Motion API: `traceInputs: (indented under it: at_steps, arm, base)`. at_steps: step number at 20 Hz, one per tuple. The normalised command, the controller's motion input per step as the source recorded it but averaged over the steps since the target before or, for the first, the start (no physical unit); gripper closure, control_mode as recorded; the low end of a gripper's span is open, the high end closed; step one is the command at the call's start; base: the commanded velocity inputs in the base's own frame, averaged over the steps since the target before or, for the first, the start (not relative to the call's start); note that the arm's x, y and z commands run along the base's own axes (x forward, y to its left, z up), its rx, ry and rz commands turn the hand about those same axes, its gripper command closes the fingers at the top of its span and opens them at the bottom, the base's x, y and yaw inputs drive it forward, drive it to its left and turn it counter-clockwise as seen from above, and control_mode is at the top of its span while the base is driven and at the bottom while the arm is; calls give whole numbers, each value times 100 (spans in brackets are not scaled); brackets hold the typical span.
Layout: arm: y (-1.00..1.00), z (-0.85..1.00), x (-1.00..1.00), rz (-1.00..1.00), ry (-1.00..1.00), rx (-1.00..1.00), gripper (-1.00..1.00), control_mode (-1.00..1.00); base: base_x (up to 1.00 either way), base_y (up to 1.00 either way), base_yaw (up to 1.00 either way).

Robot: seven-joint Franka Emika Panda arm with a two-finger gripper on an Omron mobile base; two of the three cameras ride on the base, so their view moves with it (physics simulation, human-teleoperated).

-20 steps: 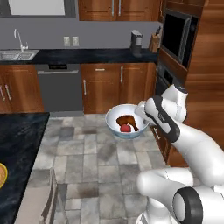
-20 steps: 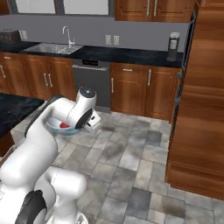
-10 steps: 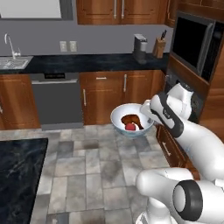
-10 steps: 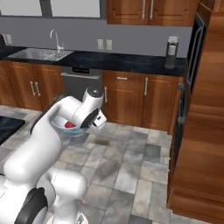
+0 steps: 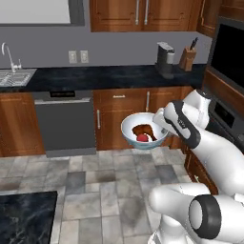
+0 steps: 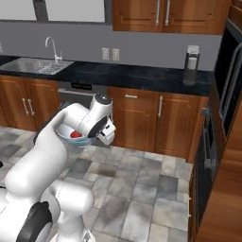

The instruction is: Pick the chicken drumstick and bell pepper from their plates and place them in the bowl. Then put the bowl in the fridge.

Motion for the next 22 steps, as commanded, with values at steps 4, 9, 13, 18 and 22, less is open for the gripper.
traceInputs:
  at_steps: [4, 9, 13, 18, 22]
  arm:
    - [0, 0, 0, 0, 0, 0, 100, 100]
    - [0, 0, 0, 0, 0, 0, 100, 100]
    - [0, 0, 0, 0, 0, 0, 100, 100]
    - [0, 0, 0, 0, 0, 0, 100, 100]
    - [0, 0, 0, 0, 0, 0, 100, 100]
  base:
    - [87, 30, 0]
    - [87, 28, 1]
    - [84, 23, 7]
    - [76, 19, 20]
    - [57, 19, 42]
